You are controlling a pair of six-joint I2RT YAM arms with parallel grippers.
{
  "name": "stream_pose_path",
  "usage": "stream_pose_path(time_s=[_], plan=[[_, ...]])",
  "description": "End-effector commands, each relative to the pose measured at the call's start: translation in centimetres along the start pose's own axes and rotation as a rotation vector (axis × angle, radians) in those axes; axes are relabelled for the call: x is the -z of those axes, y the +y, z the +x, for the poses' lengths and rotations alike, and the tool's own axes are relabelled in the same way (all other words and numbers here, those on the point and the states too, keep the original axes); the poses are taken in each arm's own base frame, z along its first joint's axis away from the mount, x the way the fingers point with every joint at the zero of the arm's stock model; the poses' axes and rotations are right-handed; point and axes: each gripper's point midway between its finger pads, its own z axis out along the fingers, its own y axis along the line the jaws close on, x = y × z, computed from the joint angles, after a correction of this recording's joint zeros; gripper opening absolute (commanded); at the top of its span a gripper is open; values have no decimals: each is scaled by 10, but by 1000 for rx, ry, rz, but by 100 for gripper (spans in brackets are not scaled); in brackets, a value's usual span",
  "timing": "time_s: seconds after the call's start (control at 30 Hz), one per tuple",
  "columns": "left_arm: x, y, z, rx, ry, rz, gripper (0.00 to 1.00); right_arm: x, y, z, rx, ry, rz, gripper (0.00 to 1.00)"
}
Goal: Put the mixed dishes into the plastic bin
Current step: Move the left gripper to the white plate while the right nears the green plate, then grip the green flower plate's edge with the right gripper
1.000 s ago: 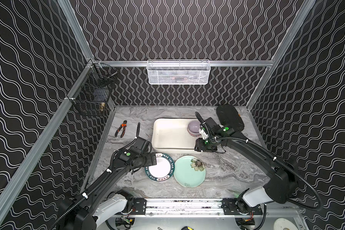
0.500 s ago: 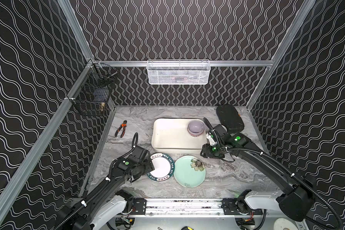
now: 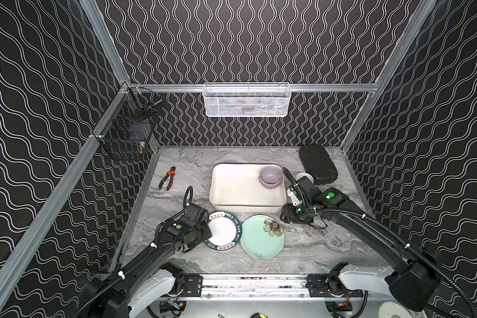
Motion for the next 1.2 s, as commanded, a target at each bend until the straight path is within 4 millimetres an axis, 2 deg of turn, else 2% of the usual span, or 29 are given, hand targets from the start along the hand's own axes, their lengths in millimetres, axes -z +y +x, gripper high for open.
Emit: stream_pose_path(time_s=[0.0, 0.23, 0.4, 0.5, 0.9, 1.17], plan=[[-5, -4, -3, 35, -16, 22, 42, 2, 1, -6, 17, -12, 11, 59], [-4, -4, -7, 34, -36, 19, 25, 1, 2, -12, 33, -12, 27, 59], [-2, -7, -11, 20, -44, 15, 6, -1, 5, -18, 46, -12, 25, 59], [-1, -10, -12, 11, -43, 21, 0, -3, 8, -21, 49, -8, 23, 59], [-4, -9, -10, -15, -32, 14, 0, -13, 14, -28, 66, 6, 17, 59], [-5, 2, -2, -26, -9, -15, 2, -26, 11, -19, 60, 48, 19, 59]])
